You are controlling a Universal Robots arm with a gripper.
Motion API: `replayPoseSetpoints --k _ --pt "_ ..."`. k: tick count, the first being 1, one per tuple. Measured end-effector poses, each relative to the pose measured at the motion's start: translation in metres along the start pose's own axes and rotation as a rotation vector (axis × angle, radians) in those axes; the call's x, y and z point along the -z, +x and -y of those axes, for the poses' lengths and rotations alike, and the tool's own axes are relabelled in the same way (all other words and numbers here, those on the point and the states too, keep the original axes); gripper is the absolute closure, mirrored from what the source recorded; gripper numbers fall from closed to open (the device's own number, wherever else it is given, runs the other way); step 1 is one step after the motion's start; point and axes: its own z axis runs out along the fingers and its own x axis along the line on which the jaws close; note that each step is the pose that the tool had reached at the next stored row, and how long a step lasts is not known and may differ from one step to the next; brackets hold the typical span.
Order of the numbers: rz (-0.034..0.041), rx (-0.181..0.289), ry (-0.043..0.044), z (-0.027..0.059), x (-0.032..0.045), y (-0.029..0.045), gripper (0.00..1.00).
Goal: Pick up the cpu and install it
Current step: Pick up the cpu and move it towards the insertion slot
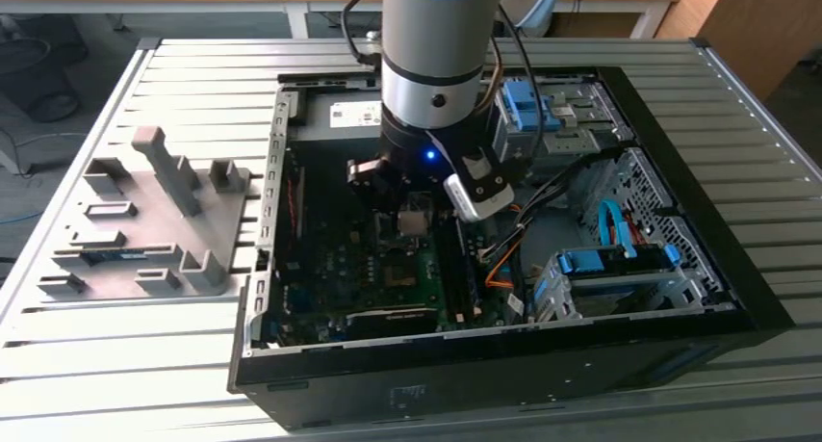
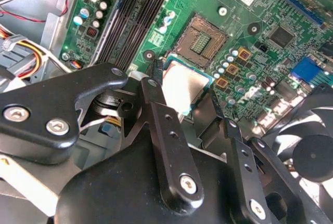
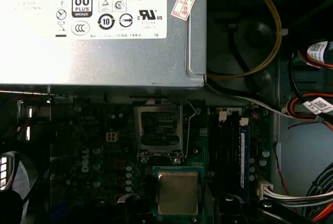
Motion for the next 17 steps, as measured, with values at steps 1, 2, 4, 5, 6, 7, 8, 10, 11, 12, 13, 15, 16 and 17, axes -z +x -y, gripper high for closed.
replayPoseSetpoints --k 1,2,4,5,6,7,8,10,11,12,13,15,16,17 --pt "0.0001 0.000 0.0000 0.0000 -0.0007 0.0000 0.53" --pt "0.0000 0.000 0.0000 0.0001 -0.0014 -0.0001 0.53" --pt "0.0000 0.000 0.0000 0.0002 -0.0030 -0.0001 0.53" --pt "0.0000 0.000 0.0000 0.0003 -0.0037 -0.0001 0.53" --pt "0.0001 0.000 -0.0001 0.0004 -0.0045 -0.0002 0.53" --pt "0.0000 0.000 0.0000 0.0005 -0.0051 -0.0002 0.53" --pt "0.0000 0.000 0.0000 0.0005 -0.0058 -0.0002 0.53" --pt "0.0000 0.000 0.0000 0.0005 -0.0068 -0.0002 0.53" --pt "0.0000 0.000 0.0000 0.0006 -0.0074 -0.0002 0.53" --pt "0.0000 0.000 0.0000 0.0006 -0.0079 -0.0003 0.53" --pt "0.0000 0.000 0.0000 0.0006 -0.0085 -0.0003 0.53" --pt "-0.0001 0.000 0.0003 0.0006 -0.0089 -0.0003 0.53" --pt "-0.0001 0.000 0.0003 0.0006 -0.0089 -0.0003 0.53" --pt "0.0000 0.000 0.0001 0.0006 -0.0091 -0.0003 0.53"
